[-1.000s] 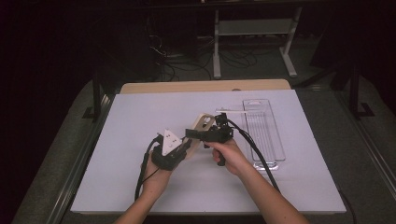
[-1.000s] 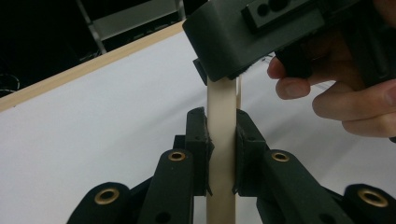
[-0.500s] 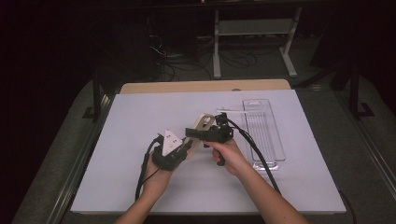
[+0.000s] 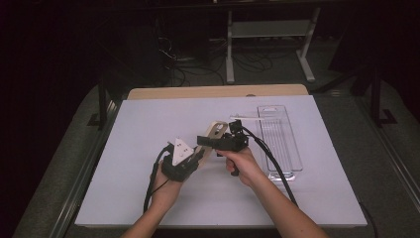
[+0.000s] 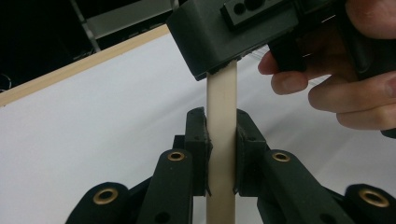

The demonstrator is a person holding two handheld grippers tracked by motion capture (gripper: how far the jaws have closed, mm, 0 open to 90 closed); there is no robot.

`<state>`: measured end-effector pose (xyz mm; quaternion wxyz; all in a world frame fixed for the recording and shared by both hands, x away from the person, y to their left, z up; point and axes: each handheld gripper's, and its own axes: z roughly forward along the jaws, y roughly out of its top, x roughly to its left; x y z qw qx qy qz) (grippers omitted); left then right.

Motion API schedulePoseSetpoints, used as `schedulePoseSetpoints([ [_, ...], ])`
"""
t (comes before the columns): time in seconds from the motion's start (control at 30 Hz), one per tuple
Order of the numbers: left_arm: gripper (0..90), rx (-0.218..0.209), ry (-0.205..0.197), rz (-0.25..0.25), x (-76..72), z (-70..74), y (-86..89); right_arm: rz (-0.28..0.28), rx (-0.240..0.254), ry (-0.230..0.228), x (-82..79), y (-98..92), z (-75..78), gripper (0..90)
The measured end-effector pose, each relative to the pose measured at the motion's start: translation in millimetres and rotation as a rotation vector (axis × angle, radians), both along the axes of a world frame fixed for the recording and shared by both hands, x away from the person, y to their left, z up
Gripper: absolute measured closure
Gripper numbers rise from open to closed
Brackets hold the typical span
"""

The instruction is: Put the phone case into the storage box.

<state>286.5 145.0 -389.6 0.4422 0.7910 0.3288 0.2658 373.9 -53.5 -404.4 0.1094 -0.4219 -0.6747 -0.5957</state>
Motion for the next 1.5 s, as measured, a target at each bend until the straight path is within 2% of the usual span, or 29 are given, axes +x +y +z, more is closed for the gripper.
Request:
schedulePoseSetpoints([
  [0.2, 69.1, 0.011, 0.014, -0.017, 2.7, -0.4, 1.1, 0.000, -0.007, -0.005, -0.3, 0.7, -0.7, 7.5],
  [0.4, 57.2, -0.024, 0.049, -0.047, 5.3, 0.3, 4.3, -0.009, -0.012, -0.004, -0.2, 0.2, -1.2, 7.8],
  [0.43, 55.1, 0.000, 0.053, -0.061, 6.4, 1.5, 6.8, -0.009, -0.015, -0.004, 0.0, 0.1, -1.4, 7.9],
  [0.5, 51.1, -0.028, 0.066, -0.065, 6.4, 2.2, 7.4, -0.014, -0.020, -0.009, 0.1, 0.2, -1.7, 8.0],
  [0.53, 48.8, -0.012, 0.067, -0.077, 7.1, 3.8, 9.9, -0.014, -0.022, -0.009, 0.2, 0.1, -1.8, 8.0],
  [0.6, 44.8, -0.014, 0.082, -0.096, 8.1, 5.0, 12.5, -0.016, -0.021, -0.011, 0.3, -0.4, -2.2, 8.1],
  [0.63, 42.7, -0.034, 0.086, -0.096, 7.6, 4.7, 12.5, -0.017, -0.023, -0.009, 0.3, -0.6, -2.1, 8.1],
  [0.67, 41.1, -0.024, 0.094, -0.105, 7.3, 5.5, 14.6, -0.015, -0.027, -0.006, 0.2, -1.2, -1.9, 8.1],
  [0.7, 40.1, -0.029, 0.086, -0.117, 7.8, 6.1, 15.9, -0.016, -0.027, -0.007, 0.2, -1.3, -1.9, 8.1],
  [0.73, 38.7, -0.047, 0.096, -0.115, 6.7, 6.7, 16.6, -0.017, -0.027, -0.007, 0.2, -1.4, -1.8, 8.1],
  [0.77, 37.7, -0.040, 0.096, -0.125, 7.0, 8.5, 19.3, -0.017, -0.028, -0.007, 0.2, -1.5, -1.7, 8.2],
  [0.83, 36.2, -0.063, 0.103, -0.140, 7.4, 10.1, 22.8, -0.017, -0.028, -0.010, 0.3, -1.7, -1.6, 8.2],
  [0.9, 34.6, -0.071, 0.109, -0.164, 7.8, 11.5, 26.5, -0.017, -0.033, -0.012, 0.3, -1.8, -1.7, 8.2],
  [0.97, 31.7, -0.061, 0.125, -0.192, 8.8, 11.5, 29.9, -0.018, -0.033, -0.013, 0.3, -2.0, -1.8, 8.2],
  [1.07, 28.7, -0.045, 0.132, -0.210, 8.5, 10.7, 35.0, -0.017, -0.034, -0.013, 0.2, -2.0, -1.9, 8.2],
  [1.27, 21.9, -0.053, 0.123, -0.241, 7.6, 11.2, 45.2, -0.020, -0.039, -0.014, -0.1, -2.9, -1.9, 8.3],
  [1.37, 17.5, -0.037, 0.119, -0.241, 7.7, 10.3, 51.6, -0.021, -0.038, -0.013, 0.0, -3.2, -2.3, 8.3],
  [1.5, 14.1, -0.053, 0.130, -0.241, 8.5, 8.4, 63.7, -0.022, -0.038, -0.011, 0.0, -3.5, -2.3, 8.3],
])
